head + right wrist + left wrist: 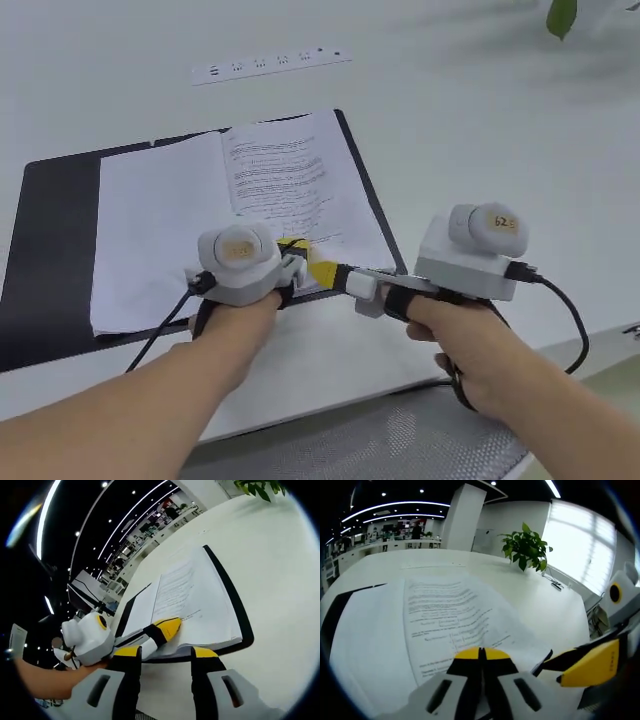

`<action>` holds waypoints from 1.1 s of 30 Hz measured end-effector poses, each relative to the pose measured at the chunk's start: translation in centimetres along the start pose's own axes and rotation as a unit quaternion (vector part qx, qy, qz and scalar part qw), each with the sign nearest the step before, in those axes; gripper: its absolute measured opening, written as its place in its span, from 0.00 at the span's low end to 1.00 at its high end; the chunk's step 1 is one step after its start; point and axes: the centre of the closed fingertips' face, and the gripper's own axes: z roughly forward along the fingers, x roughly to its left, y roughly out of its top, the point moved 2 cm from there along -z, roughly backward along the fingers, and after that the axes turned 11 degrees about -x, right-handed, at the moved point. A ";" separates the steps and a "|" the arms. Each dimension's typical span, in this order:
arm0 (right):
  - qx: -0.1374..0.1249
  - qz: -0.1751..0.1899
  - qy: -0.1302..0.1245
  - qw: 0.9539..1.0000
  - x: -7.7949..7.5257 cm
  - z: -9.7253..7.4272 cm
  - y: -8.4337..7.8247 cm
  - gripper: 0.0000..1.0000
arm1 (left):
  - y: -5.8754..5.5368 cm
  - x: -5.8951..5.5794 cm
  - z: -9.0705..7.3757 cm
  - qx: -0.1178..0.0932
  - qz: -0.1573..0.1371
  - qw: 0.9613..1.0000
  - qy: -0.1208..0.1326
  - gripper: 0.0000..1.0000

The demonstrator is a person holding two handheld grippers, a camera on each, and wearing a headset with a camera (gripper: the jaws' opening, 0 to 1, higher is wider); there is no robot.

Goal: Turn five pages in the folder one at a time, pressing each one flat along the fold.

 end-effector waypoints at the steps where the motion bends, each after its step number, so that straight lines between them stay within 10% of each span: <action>1: 0.001 0.003 0.000 1.000 -0.1 0.1 0.0 0.38 | 0.0 0.0 0.0 0.000 0.001 1.000 0.000 0.00; 33: -0.021 0.061 -0.038 0.997 -2.1 1.1 0.4 0.32 | 0.0 0.1 0.0 -0.004 0.005 1.000 -0.003 0.00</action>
